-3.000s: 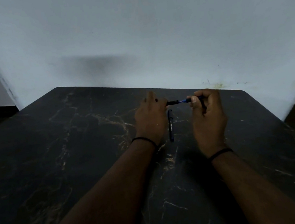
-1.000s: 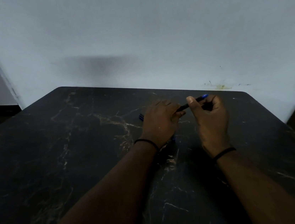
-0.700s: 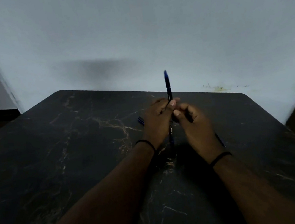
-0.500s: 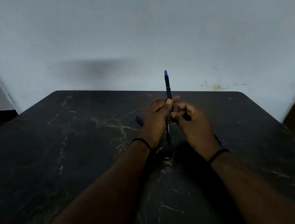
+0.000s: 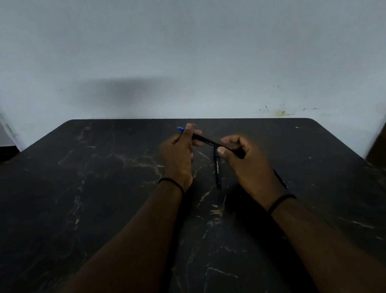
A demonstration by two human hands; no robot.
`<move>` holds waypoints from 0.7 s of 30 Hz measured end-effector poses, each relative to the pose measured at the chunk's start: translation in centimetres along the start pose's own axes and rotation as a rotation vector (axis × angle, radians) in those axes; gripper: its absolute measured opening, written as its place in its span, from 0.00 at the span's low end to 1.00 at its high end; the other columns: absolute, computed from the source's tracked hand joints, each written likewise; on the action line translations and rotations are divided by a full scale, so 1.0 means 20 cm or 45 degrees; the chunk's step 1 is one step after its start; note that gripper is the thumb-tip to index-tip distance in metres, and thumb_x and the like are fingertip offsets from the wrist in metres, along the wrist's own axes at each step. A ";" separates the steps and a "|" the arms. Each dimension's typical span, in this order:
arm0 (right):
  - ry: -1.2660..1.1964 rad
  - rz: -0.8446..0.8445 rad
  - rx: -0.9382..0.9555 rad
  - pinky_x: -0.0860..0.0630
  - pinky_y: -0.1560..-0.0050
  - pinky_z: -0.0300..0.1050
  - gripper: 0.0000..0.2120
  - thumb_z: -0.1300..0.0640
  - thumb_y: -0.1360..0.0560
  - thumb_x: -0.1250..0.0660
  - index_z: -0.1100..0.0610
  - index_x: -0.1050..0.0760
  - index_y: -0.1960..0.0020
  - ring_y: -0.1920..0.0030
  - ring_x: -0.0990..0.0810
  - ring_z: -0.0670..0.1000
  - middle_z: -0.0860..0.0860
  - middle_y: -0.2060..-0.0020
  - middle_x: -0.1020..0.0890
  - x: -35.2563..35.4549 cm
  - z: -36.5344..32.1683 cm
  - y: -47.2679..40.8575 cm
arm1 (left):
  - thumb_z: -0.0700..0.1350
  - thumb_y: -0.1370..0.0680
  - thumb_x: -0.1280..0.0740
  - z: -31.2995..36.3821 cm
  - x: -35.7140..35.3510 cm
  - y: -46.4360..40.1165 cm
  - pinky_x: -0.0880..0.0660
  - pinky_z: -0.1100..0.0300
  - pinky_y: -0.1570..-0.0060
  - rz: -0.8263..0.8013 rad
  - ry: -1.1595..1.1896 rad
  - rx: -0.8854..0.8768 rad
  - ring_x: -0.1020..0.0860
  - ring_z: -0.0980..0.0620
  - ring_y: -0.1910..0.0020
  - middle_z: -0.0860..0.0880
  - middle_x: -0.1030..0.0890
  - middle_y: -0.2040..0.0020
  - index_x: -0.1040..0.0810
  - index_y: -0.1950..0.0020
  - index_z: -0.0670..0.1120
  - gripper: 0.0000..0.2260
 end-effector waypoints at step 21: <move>0.397 0.005 0.001 0.23 0.56 0.53 0.20 0.42 0.18 0.43 0.52 0.24 0.60 0.64 0.21 0.49 0.49 0.67 0.20 0.03 0.02 0.01 | 0.47 0.18 0.36 -0.05 -0.04 0.00 0.41 0.65 0.80 -0.131 0.007 0.066 0.38 0.55 0.77 0.46 0.20 0.69 0.17 0.54 0.38 0.14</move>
Point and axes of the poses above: each hand's wrist, its own y-axis away from the middle knuckle, its own x-axis out of the back of the hand, z = x × y, the point moved 7 cm from there along -y, towards the middle knuckle
